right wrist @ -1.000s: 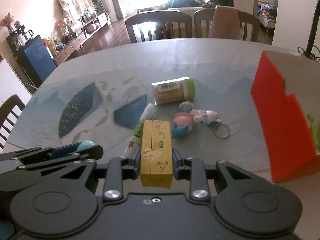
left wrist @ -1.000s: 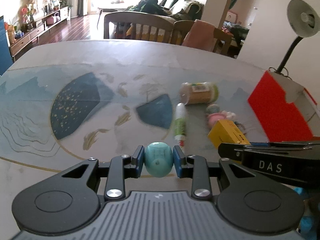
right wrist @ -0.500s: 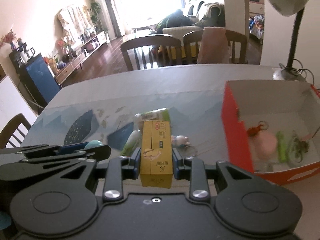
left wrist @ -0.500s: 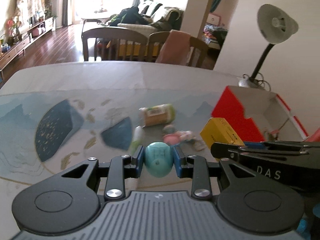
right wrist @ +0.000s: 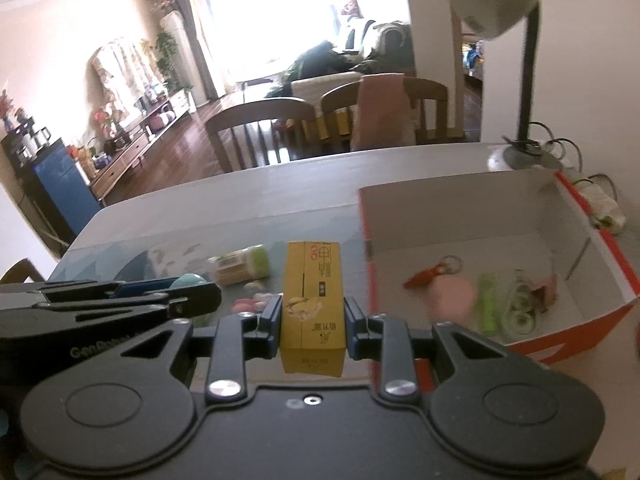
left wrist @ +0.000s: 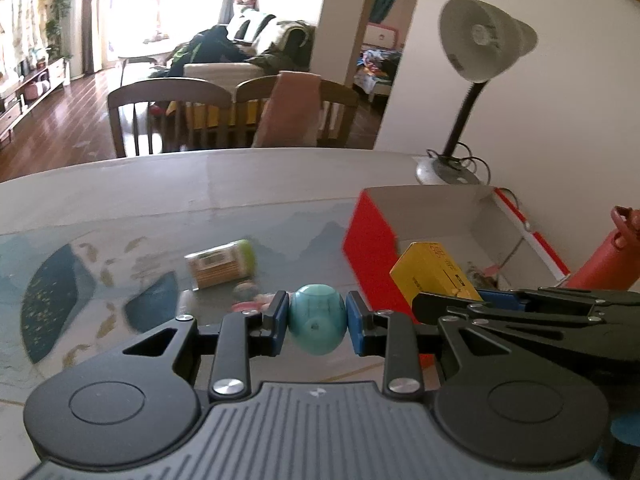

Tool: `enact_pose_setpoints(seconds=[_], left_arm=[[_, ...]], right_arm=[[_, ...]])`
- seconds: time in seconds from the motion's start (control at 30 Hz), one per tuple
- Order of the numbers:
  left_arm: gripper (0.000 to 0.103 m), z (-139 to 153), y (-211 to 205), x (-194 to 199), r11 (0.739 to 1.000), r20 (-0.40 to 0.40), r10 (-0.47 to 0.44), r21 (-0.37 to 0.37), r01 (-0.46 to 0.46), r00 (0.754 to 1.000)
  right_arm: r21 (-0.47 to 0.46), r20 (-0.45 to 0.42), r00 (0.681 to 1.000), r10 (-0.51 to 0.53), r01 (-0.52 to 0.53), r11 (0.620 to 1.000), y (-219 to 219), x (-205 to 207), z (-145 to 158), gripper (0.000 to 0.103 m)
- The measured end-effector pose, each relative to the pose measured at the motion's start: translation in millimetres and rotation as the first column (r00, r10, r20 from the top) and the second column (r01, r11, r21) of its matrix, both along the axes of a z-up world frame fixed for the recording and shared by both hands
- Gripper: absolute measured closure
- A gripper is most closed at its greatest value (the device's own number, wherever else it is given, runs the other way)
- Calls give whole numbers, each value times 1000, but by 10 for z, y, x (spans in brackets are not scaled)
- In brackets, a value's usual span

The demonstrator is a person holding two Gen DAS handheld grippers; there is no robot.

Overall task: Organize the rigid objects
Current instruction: 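Carry the teal egg and yellow box with both tools into the red box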

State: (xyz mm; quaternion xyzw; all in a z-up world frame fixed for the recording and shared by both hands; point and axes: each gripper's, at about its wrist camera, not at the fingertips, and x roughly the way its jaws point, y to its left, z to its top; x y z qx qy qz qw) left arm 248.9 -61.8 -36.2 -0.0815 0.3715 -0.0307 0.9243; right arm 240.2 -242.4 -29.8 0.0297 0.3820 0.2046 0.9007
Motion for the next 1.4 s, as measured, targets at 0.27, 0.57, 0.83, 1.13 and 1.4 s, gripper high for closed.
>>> enact_pose_setpoints(seconds=[0.27, 0.57, 0.83, 1.13, 1.4], left_arm=[[73, 23, -420, 213, 997, 1, -71, 9, 70, 998], [73, -34, -816, 549, 989, -20, -143, 36, 144, 990], [73, -214, -1133, 1029, 975, -61, -198, 89, 203, 978], [73, -475, -1417, 1615, 962, -121, -234, 115, 248, 965], [73, -720, -1724, 2050, 942, -191, -285, 123, 311, 939]], right_arm=[[4, -6, 997, -79, 79, 997, -474, 154, -74, 74], [-13, 0, 988, -156, 156, 988, -926, 416, -187, 74], [-44, -30, 980, -197, 195, 980, -1225, 684, -385, 74], [-90, -56, 979, -197, 191, 977, -1336, 861, -567, 74], [-132, -90, 982, -163, 151, 980, -1300, 1002, -746, 74]])
